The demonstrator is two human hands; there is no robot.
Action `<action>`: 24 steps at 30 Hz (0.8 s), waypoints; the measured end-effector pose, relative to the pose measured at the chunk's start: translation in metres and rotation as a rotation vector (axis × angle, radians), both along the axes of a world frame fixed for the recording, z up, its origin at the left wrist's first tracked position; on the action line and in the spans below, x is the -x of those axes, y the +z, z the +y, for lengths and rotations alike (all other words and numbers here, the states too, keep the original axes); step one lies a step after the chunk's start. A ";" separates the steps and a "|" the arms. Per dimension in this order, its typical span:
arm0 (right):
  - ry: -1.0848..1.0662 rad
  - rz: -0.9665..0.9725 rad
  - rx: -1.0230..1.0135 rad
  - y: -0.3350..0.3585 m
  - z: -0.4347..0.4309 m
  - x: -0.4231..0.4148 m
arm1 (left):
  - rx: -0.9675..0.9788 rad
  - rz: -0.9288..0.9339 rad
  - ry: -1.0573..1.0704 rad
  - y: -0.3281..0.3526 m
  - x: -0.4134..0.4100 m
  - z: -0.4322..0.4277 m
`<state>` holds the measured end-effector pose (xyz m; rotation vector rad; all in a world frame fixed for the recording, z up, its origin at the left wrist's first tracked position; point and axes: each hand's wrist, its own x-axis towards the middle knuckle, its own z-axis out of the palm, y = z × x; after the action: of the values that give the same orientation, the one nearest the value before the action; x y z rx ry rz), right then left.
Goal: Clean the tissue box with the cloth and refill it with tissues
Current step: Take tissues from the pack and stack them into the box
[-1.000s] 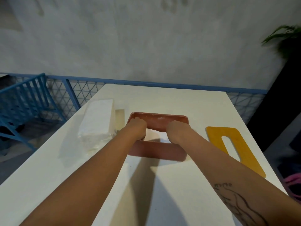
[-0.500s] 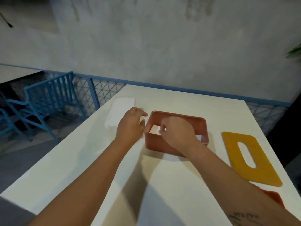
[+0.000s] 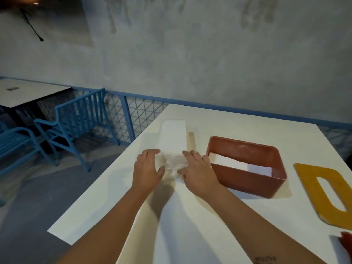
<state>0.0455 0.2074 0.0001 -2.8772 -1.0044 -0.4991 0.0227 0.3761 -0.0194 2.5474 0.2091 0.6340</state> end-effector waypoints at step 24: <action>-0.043 -0.262 -0.149 -0.007 0.060 -0.059 | 0.053 -0.007 -0.310 -0.006 -0.058 0.049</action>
<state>0.1048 0.2671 -0.0073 -2.7552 -0.8918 -0.9326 0.0806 0.4246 -0.0256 2.4554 -0.1672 0.5086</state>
